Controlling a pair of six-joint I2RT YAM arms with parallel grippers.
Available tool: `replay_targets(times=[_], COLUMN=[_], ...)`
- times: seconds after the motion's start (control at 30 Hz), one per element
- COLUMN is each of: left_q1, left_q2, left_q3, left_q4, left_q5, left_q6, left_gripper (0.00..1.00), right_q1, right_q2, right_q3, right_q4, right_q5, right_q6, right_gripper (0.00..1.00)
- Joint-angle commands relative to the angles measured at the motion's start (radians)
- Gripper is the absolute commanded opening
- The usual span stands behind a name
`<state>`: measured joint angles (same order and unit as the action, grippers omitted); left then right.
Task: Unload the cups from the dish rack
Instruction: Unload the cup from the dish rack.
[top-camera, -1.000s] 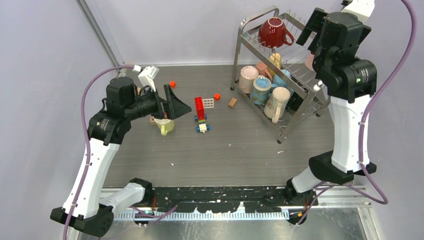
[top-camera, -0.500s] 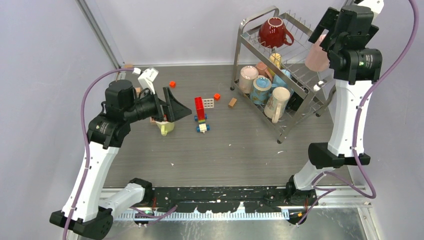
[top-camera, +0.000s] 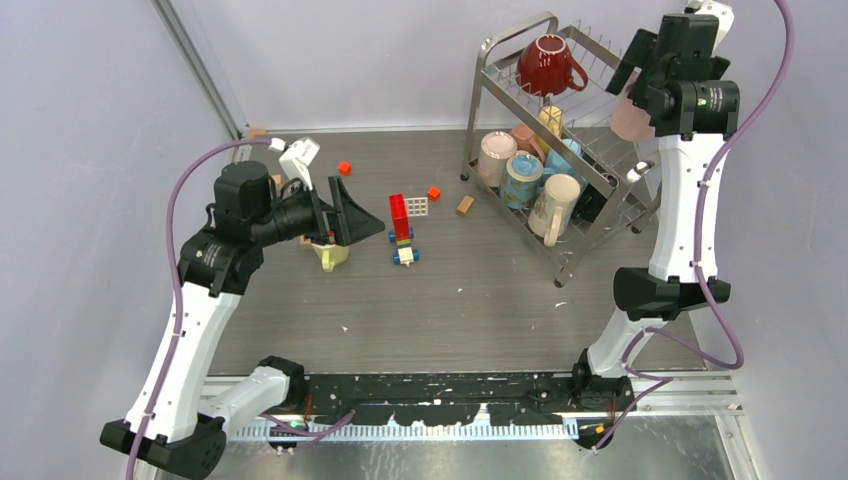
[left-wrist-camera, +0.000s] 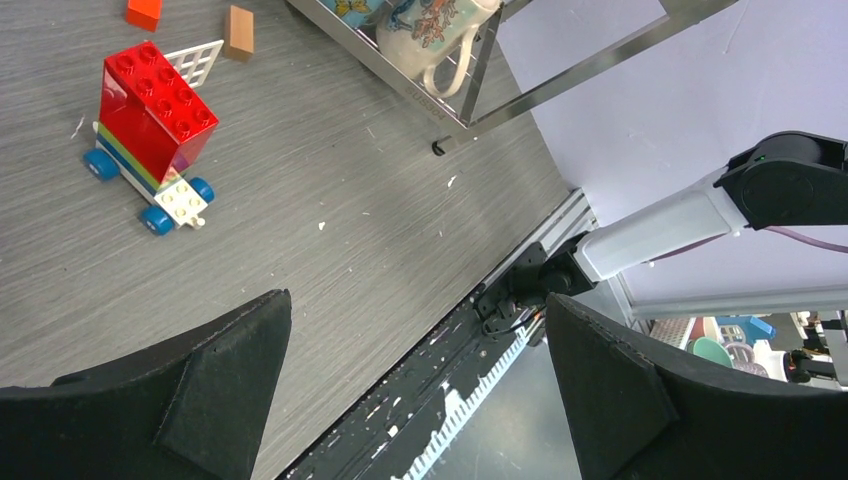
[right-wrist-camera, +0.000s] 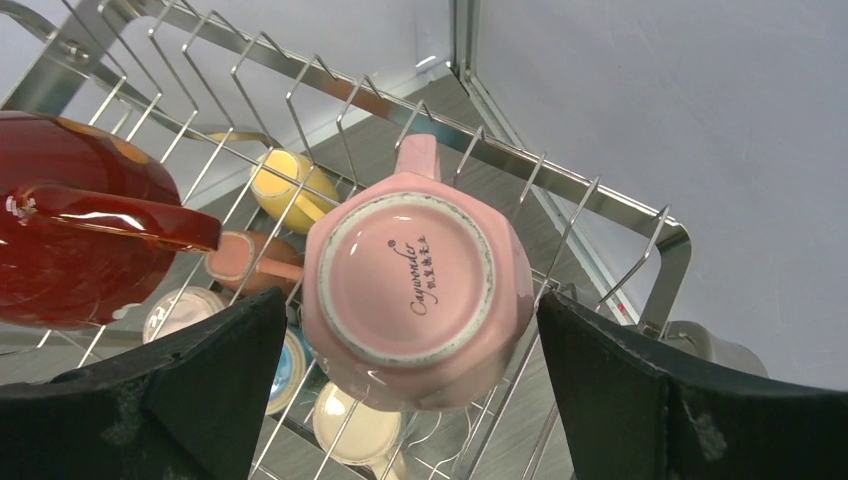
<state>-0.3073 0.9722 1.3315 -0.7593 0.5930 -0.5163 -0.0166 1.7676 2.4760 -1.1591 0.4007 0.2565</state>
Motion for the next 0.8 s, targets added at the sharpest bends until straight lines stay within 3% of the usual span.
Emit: replay_targets(times=[0.0,0.37,0.43,0.63,0.77], left_q1=[0.002,0.002,0.002,0.002,0.002], left_q2=[-0.015,-0.014,-0.016,-0.014,-0.017], left_q3=[-0.006,-0.017,-0.021,-0.022,-0.031], left_q4=[0.038,0.037,0.038,0.041,0.053], left_q5=[0.026,0.028,0.028,0.027,0.023], left_q6=[0.009,0.010,0.009,0.002,-0.012], left_gripper=[1.00,1.00,1.00,1.00,1.00], right_q1=[-0.002,-0.002,-0.002,0.000,0.009], right_q2=[0.005,0.018,0.018,0.008,-0.010], right_q3=[-0.007,-0.035,-0.027,0.006,0.040], right_q4=[0.002,0.008,0.008,0.007,0.012], right_q5=[0.036,0.047,0.048,0.021,0.008], right_q6=[-0.016,-0.007,-0.007,0.011,0.015], right_gripper=[1.00,0.98,0.88,0.45,0.29])
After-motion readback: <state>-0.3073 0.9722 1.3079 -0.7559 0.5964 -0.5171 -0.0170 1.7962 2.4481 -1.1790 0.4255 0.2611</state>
